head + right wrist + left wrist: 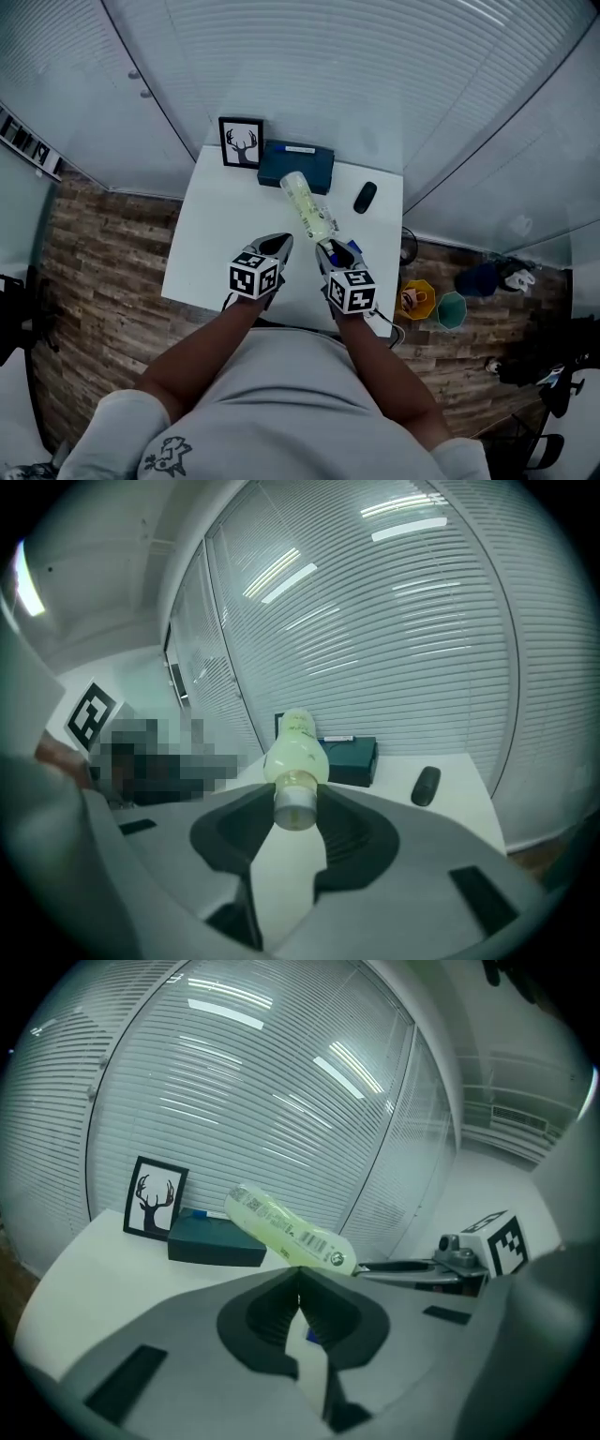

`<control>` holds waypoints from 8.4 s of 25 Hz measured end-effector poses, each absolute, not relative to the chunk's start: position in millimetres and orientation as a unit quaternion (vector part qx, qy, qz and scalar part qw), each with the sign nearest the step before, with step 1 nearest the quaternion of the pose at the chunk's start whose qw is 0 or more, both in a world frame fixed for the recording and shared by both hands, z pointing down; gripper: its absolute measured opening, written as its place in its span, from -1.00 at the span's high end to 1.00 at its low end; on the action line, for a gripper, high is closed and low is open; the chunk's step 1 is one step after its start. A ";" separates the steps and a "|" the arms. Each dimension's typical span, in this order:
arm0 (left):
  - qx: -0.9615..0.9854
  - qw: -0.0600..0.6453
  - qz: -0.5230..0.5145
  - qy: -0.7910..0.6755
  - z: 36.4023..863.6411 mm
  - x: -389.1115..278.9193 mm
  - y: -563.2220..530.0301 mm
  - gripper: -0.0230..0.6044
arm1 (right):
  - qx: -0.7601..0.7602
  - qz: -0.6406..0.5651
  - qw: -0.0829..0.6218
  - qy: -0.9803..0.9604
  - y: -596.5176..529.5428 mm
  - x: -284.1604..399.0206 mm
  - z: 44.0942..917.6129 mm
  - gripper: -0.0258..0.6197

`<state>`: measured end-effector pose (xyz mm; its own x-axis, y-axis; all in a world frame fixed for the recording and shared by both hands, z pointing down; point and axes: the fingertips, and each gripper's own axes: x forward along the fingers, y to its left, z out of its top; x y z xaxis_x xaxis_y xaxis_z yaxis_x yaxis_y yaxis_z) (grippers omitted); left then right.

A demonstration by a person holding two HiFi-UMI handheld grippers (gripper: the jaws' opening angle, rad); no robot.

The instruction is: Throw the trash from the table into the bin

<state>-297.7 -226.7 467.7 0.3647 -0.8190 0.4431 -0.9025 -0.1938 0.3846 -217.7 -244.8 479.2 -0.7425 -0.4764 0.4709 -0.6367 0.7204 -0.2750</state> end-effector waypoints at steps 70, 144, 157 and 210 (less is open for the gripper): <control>0.949 0.188 0.253 -0.011 469.8 174.1 96.4 0.91 | 0.780 0.297 0.002 -0.551 162.1 226.0 472.1 0.47; 0.824 0.273 0.489 0.089 839.5 153.0 129.0 0.91 | 0.712 0.627 -0.022 -0.316 230.2 209.0 903.4 0.47; 0.843 0.255 0.463 0.099 803.5 157.6 133.2 0.91 | 0.737 0.564 -0.024 -0.372 212.1 201.3 844.9 0.82; 0.959 0.171 0.196 0.114 403.6 266.9 136.5 0.91 | 0.848 0.246 -0.068 -0.463 207.0 298.3 411.3 0.90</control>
<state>266.9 136.5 403.6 0.8970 0.2861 0.3370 0.1518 -0.9153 0.3730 298.3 207.0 411.3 0.4491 -0.8200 0.3548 -0.7528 -0.5612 -0.3440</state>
